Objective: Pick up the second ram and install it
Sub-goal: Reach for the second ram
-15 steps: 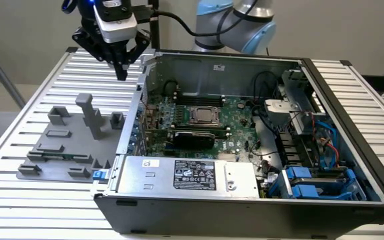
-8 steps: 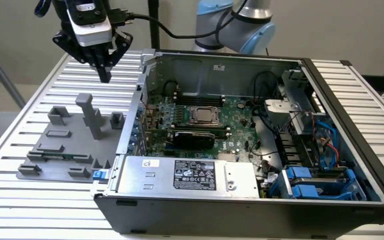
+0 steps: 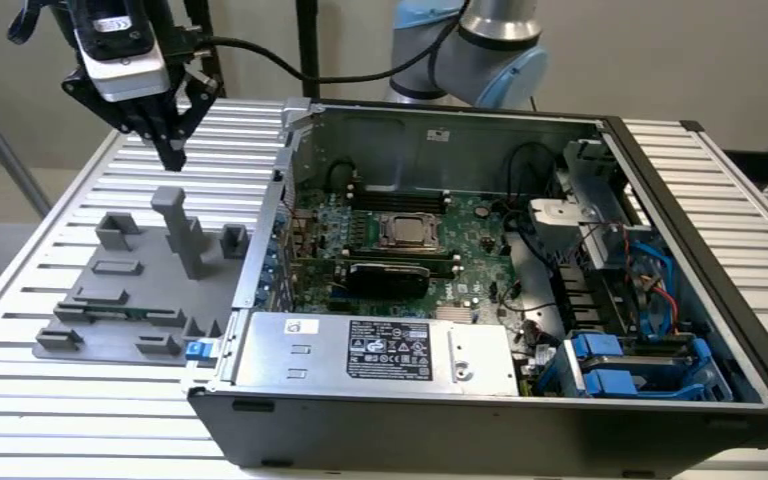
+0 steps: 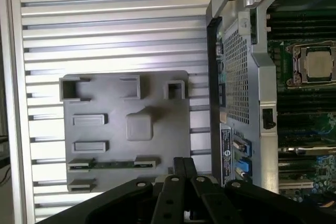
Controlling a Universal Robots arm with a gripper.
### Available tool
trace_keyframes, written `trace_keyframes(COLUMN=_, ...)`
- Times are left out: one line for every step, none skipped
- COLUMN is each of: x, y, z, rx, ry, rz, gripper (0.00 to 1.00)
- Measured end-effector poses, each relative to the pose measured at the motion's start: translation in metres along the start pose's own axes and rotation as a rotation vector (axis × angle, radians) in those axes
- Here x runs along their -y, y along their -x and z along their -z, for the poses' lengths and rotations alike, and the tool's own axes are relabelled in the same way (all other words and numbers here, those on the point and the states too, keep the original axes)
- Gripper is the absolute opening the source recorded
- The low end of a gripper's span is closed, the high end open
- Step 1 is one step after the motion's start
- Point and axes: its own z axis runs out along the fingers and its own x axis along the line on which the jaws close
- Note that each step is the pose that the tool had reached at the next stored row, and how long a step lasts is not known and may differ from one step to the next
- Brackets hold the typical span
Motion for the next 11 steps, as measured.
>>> trace_keyframes(x=0.0006, y=-0.005, z=-0.0012, rx=0.0000, ry=-0.0003, rz=0.000, gripper=0.11)
trace_keyframes(x=0.0011, y=-0.009, z=-0.0023, rx=-0.0001, ry=-0.0007, rz=0.000, gripper=0.11)
trace_keyframes(x=0.0016, y=-0.014, z=-0.0035, rx=0.0000, ry=-0.0010, rz=0.000, gripper=0.11)
trace_keyframes(x=0.0021, y=-0.018, z=-0.0047, rx=0.0001, ry=-0.0013, rz=0.000, gripper=0.11)
trace_keyframes(x=0.0026, y=-0.023, z=-0.0059, rx=0.0000, ry=-0.0017, rz=0.000, gripper=0.11)
trace_keyframes(x=0.0031, y=-0.027, z=-0.0071, rx=0.0001, ry=-0.0021, rz=0.000, gripper=0.11)
trace_keyframes(x=0.0036, y=-0.032, z=-0.0083, rx=0.0001, ry=-0.0025, rz=0.000, gripper=0.11)
trace_keyframes(x=0.0041, y=-0.037, z=-0.0094, rx=0.0001, ry=-0.0030, rz=0.000, gripper=0.11)
trace_keyframes(x=0.0046, y=-0.041, z=-0.0104, rx=0.0001, ry=-0.0036, rz=0.000, gripper=0.11)
trace_keyframes(x=0.0050, y=-0.046, z=-0.0115, rx=0.0001, ry=-0.0043, rz=0.000, gripper=0.11)
trace_keyframes(x=0.0055, y=-0.050, z=-0.0126, rx=0.0001, ry=-0.0049, rz=0.000, gripper=0.11)
